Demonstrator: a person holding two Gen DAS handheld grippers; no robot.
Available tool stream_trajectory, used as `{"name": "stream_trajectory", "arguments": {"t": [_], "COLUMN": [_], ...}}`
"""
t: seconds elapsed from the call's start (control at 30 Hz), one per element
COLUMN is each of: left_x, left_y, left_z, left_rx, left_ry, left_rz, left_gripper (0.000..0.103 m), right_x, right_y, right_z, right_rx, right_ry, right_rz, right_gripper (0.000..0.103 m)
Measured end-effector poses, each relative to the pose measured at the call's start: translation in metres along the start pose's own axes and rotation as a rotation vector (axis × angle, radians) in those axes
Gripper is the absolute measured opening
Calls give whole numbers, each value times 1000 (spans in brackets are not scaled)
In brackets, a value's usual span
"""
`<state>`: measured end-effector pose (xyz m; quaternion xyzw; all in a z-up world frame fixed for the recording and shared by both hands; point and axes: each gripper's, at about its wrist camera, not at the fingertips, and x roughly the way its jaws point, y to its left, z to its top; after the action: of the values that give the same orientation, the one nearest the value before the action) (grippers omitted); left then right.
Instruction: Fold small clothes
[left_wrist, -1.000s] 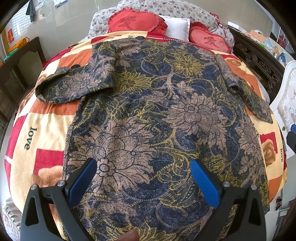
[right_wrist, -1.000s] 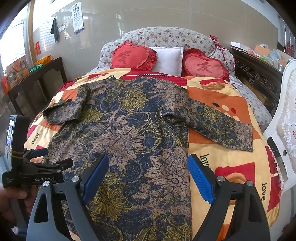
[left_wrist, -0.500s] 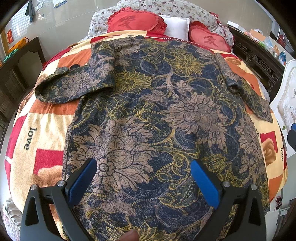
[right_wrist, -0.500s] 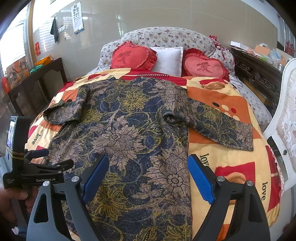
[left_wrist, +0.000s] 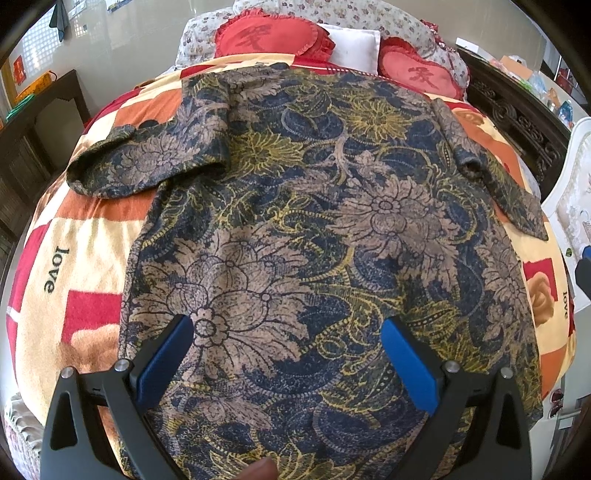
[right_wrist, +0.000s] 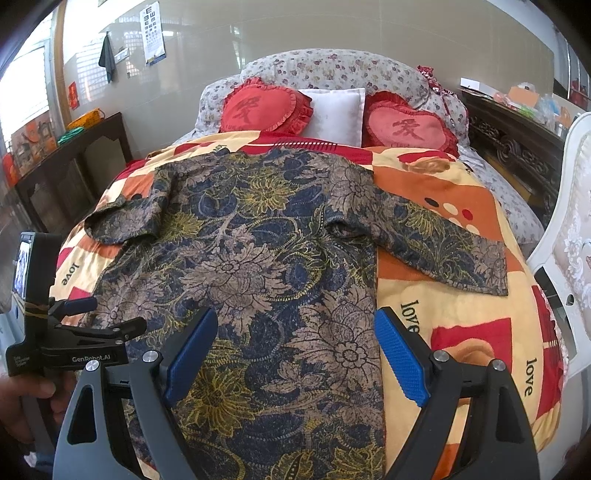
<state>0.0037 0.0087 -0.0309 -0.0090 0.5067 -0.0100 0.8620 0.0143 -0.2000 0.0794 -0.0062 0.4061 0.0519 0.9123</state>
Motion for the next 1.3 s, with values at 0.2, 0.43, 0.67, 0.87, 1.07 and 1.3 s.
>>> {"name": "stream_trajectory", "arguments": {"t": [0.2, 0.43, 0.67, 0.87, 1.07, 1.3], "left_x": [4, 13, 34, 72, 97, 97], "left_y": [1, 10, 17, 51, 62, 61], "left_z": [0, 4, 14, 51, 66, 58], "left_rx": [3, -4, 28, -32, -39, -46], "left_ry": [3, 7, -25, -63, -102, -136], "left_rz": [5, 32, 63, 37, 39, 42], "left_gripper": [103, 103, 103, 103, 103, 103], "right_x": [1, 3, 16, 69, 140, 183], "right_y": [0, 1, 7, 7, 20, 31], "right_z": [0, 7, 14, 27, 38, 22], "right_rx": [-1, 3, -19, -4, -40, -84], "right_ry": [-1, -5, -8, -13, 40, 91], "right_rz": [-1, 2, 12, -28, -38, -61], "right_gripper": [97, 97, 97, 97, 97, 97]}}
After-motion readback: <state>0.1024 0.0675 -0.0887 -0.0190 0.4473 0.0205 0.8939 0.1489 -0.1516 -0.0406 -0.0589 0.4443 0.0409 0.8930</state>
